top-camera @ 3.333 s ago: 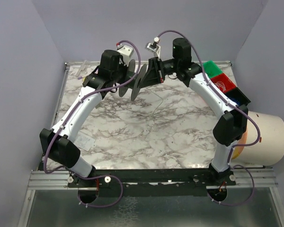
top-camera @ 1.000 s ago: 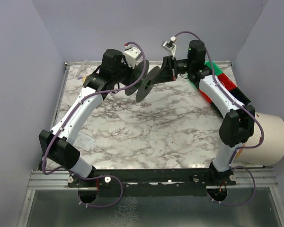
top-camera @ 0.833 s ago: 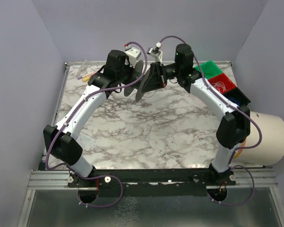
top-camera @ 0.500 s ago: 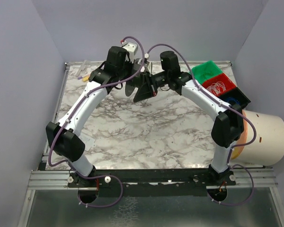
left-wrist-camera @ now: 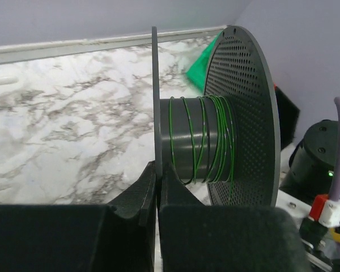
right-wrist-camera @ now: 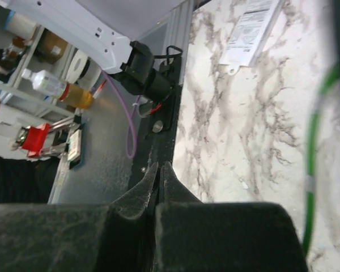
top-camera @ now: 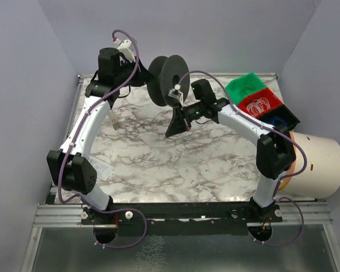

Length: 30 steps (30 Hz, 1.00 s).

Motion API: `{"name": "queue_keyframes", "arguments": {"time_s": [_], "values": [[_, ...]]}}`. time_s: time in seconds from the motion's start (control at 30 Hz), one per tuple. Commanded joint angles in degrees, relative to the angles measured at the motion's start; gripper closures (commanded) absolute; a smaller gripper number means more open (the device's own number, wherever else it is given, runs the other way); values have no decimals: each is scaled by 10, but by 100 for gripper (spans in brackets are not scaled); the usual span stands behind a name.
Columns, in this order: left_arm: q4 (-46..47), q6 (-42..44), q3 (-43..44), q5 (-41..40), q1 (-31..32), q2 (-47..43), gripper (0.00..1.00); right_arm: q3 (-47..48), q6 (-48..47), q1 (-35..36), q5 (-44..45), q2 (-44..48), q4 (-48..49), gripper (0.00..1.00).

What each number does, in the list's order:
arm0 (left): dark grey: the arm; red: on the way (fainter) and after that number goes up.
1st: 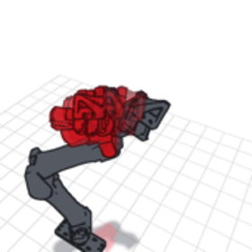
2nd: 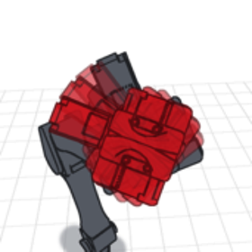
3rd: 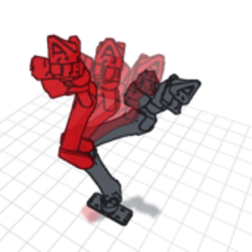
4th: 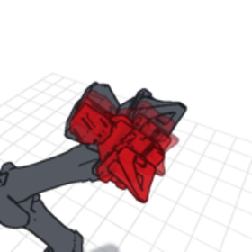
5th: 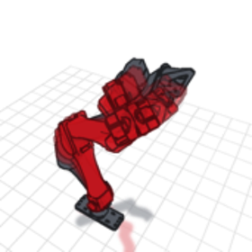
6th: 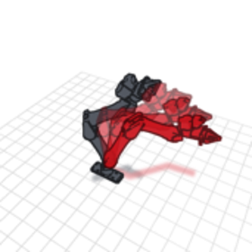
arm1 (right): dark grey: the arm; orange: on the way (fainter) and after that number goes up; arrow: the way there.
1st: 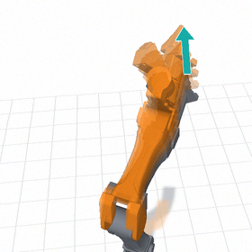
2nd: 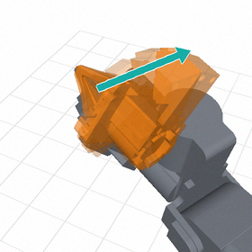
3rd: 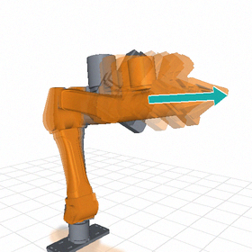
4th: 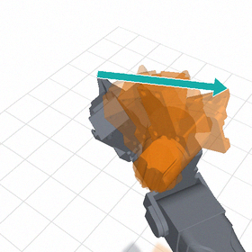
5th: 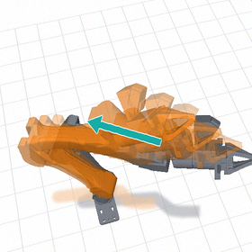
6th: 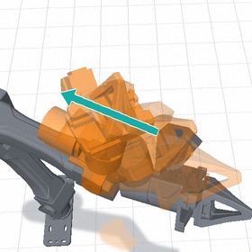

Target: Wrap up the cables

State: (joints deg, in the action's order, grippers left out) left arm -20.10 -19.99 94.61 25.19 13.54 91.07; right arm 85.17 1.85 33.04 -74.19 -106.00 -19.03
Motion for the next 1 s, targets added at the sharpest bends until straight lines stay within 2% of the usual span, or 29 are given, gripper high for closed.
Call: {"name": "queue_keyframes", "arguments": {"time_s": [0.0, 0.2, 0.37, 0.7, 0.83, 0.97], "values": [[131, -125, -21, 173, -23, -38, 100, -43, 33, -47, 55, 37, 65, 100], [253, -244, -67, 249, -58, -35, 100, -91, -9, -93, 119, 77, 75, 100], [250, -256, -83, 247, -59, -28, 100, -98, -141, -93, 242, 120, 37, 100], [195, -219, -106, 270, -59, -16, 100, -111, -304, -93, 544, 175, 67, 100], [134, -169, -94, 277, -59, -6, 100, -122, -365, -97, 593, 188, 78, 100], [82, -107, -93, 272, -58, -6, 100, -99, -401, -115, 525, 191, 11, 100]]}}
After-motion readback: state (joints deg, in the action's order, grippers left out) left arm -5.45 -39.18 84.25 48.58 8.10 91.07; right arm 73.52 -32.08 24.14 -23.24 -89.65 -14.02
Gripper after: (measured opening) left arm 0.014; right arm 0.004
